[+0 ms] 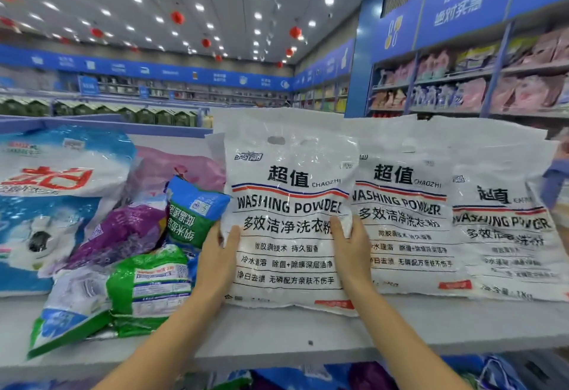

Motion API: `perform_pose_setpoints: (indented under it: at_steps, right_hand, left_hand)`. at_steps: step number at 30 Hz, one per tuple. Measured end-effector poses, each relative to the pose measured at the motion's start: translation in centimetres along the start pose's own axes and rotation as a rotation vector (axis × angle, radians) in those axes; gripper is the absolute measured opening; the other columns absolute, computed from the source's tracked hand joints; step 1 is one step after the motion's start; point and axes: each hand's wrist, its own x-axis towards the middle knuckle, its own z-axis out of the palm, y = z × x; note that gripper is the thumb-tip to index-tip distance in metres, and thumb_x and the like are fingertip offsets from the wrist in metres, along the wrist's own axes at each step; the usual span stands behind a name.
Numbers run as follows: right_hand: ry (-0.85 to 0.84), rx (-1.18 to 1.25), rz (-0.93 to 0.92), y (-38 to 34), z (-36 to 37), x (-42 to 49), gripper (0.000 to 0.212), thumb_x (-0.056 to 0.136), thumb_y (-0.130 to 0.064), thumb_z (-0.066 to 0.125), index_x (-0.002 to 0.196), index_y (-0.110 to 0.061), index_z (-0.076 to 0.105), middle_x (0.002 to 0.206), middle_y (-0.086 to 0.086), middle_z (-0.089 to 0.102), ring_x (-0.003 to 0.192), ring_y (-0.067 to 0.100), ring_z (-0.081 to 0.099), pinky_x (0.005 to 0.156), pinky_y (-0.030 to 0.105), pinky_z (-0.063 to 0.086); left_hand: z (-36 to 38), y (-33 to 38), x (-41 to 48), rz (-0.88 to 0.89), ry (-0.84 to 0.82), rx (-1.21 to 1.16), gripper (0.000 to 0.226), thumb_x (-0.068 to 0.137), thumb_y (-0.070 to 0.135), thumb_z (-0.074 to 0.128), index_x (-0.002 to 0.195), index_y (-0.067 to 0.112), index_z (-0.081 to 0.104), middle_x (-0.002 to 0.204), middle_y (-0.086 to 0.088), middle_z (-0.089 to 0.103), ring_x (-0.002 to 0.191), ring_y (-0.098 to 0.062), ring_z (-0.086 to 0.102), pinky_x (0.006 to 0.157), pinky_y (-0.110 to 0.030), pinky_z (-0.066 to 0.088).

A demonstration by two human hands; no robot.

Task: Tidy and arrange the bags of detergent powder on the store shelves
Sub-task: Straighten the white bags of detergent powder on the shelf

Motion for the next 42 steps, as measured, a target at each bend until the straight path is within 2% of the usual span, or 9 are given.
perform_pose_setpoints:
  at_steps: [3,8,11,14,25,30,33,37,42]
  right_hand:
    - [-0.024,-0.03,-0.013,0.2,0.3,0.5,0.039,0.095,-0.042,0.045,0.126,-0.018,0.042,0.099,-0.011,0.06,0.092,0.013,0.059,0.076,0.024,0.044]
    - [-0.047,-0.026,-0.124,1.5,-0.7,0.2,0.043,0.096,-0.038,0.043,0.133,-0.021,0.03,0.129,0.004,0.052,0.103,0.014,0.056,0.086,0.029,0.048]
    - [0.032,-0.231,-0.42,1.3,-0.9,-0.5,0.052,0.096,-0.045,0.039,0.14,-0.019,0.028,0.144,0.001,0.036,0.133,0.013,0.032,0.112,0.039,0.03]
    - [-0.115,-0.524,-0.588,1.6,-0.3,-0.9,0.065,0.092,-0.063,0.021,0.148,-0.029,0.014,0.158,0.002,0.01,0.146,0.017,0.005,0.118,0.037,0.008]
    - [-0.213,-0.812,-0.369,1.1,-0.2,-1.5,0.086,0.079,-0.072,-0.012,0.15,-0.027,0.005,0.158,-0.004,-0.005,0.146,0.015,-0.004,0.118,0.044,0.0]
    - [-0.2,-0.856,-0.338,0.7,-0.4,-2.0,0.085,0.08,-0.069,-0.009,0.151,-0.024,0.007,0.158,-0.001,-0.003,0.146,0.017,-0.001,0.117,0.046,0.002]
    - [-0.19,-0.799,-0.293,0.0,-0.1,-2.4,0.077,0.087,-0.065,0.005,0.15,-0.022,0.015,0.159,0.003,0.002,0.146,0.021,0.002,0.117,0.046,0.002]
    - [-0.055,-0.537,-0.291,-2.5,1.7,-4.8,0.045,0.092,-0.028,0.052,0.135,-0.014,0.046,0.151,0.01,0.03,0.143,0.026,0.018,0.117,0.045,0.01]
    - [-0.146,-0.134,-0.361,-7.1,5.3,-11.4,0.023,0.089,-0.015,0.059,0.112,-0.019,0.058,0.118,-0.007,0.051,0.117,0.011,0.042,0.101,0.036,0.033]
  left_hand:
    - [-0.3,-0.2,-0.1,0.01,0.042,0.027,0.041,0.098,0.033,0.044,0.138,0.021,0.043,0.13,0.004,0.052,0.123,-0.017,0.046,0.106,-0.037,0.034]
    - [0.1,0.6,-1.4,0.08,0.086,0.099,0.039,0.102,0.029,0.034,0.139,0.018,0.042,0.119,0.009,0.044,0.111,-0.008,0.039,0.094,-0.024,0.027]
    - [0.2,0.6,-1.5,0.119,0.143,0.111,0.037,0.103,0.025,0.034,0.135,0.012,0.046,0.116,0.006,0.048,0.11,-0.011,0.044,0.091,-0.022,0.028]
    - [0.3,0.5,-1.4,0.12,0.181,0.136,0.037,0.102,0.021,0.035,0.136,0.01,0.046,0.121,0.004,0.05,0.112,-0.013,0.045,0.092,-0.022,0.029]
    - [0.3,0.9,-1.7,0.064,0.289,0.235,0.03,0.101,0.02,0.037,0.119,0.009,0.058,0.101,-0.013,0.063,0.089,-0.027,0.053,0.072,-0.03,0.032]
    - [-1.0,3.4,-3.0,0.126,0.327,0.236,0.031,0.1,0.017,0.04,0.072,0.008,0.052,0.067,-0.004,0.051,0.066,-0.02,0.045,0.06,-0.034,0.029]
    - [-3.4,4.7,-5.2,0.243,0.298,0.178,0.023,0.099,0.018,0.043,0.082,0.014,0.058,0.079,-0.004,0.059,0.076,-0.017,0.052,0.067,-0.031,0.039]
    - [-9.0,5.4,-8.4,0.243,0.228,0.086,0.017,0.098,0.018,0.047,0.088,0.022,0.061,0.081,-0.001,0.065,0.079,-0.013,0.061,0.072,-0.024,0.049]
    - [-19.4,4.5,-12.7,0.215,0.215,0.084,0.02,0.094,0.008,0.053,0.076,0.007,0.062,0.064,-0.006,0.06,0.064,-0.012,0.059,0.065,-0.025,0.049]
